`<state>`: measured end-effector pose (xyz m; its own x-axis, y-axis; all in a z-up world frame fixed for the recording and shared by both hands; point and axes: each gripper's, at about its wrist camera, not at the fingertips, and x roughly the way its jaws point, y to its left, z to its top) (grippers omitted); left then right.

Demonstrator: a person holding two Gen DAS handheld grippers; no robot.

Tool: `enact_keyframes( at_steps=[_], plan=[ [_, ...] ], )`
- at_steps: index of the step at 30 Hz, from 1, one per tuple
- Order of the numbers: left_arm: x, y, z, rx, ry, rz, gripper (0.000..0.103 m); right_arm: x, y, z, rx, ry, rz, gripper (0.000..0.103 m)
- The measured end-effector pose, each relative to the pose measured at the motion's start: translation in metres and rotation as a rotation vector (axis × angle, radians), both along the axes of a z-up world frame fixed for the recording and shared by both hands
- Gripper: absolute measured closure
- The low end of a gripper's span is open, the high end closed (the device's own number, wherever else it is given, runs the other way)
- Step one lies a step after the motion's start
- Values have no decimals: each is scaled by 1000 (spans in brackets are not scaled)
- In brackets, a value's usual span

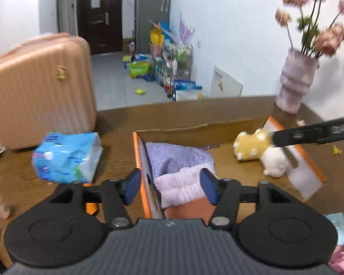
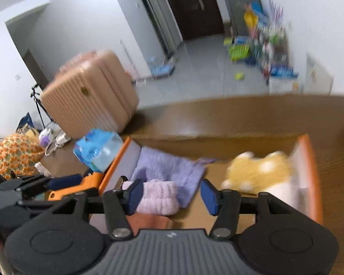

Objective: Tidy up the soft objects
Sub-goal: 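Carry the pink towel roll into the box and open the right gripper, then withdraw both tools from the box toward the pile, then grasp the pink satin scrunchie with the left gripper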

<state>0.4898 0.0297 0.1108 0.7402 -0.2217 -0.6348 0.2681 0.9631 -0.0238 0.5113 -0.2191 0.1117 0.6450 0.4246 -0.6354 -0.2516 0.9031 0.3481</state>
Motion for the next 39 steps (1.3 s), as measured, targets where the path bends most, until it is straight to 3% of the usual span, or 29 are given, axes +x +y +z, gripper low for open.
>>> enact_keyframes(
  at_steps=[8,13,18,24,28,35,37,38,39],
  plan=[
    [-82,7,33,-24,-62,31,32,-96,-75,34,-39,-94,-74,42],
    [-131,2,28,-38,-110,86,29,-144,-88,33,-27,-159,-65,39],
    [-210,-6,1,-44,-192,123,21,-207,-77,2,-38,-225,1,36],
    [-286,-23,-50,-103,-143,130,13,-288,-67,-54,-73,-277,33,28],
    [-298,-36,-80,-42,-68,103,12,-318,-65,-87,-116,-244,-24,28],
    [-278,-59,-78,-43,-73,71,13,-306,-69,-111,-72,-215,-59,31],
    [-271,-69,-84,-33,-59,52,13,-299,-67,-116,-94,-243,-103,37],
    [-267,-73,-86,-29,-52,45,13,-295,-66,-120,-117,-254,-121,45],
    [-264,-76,-88,-30,-46,40,13,-289,-65,-124,-133,-248,-129,60]
  ],
)
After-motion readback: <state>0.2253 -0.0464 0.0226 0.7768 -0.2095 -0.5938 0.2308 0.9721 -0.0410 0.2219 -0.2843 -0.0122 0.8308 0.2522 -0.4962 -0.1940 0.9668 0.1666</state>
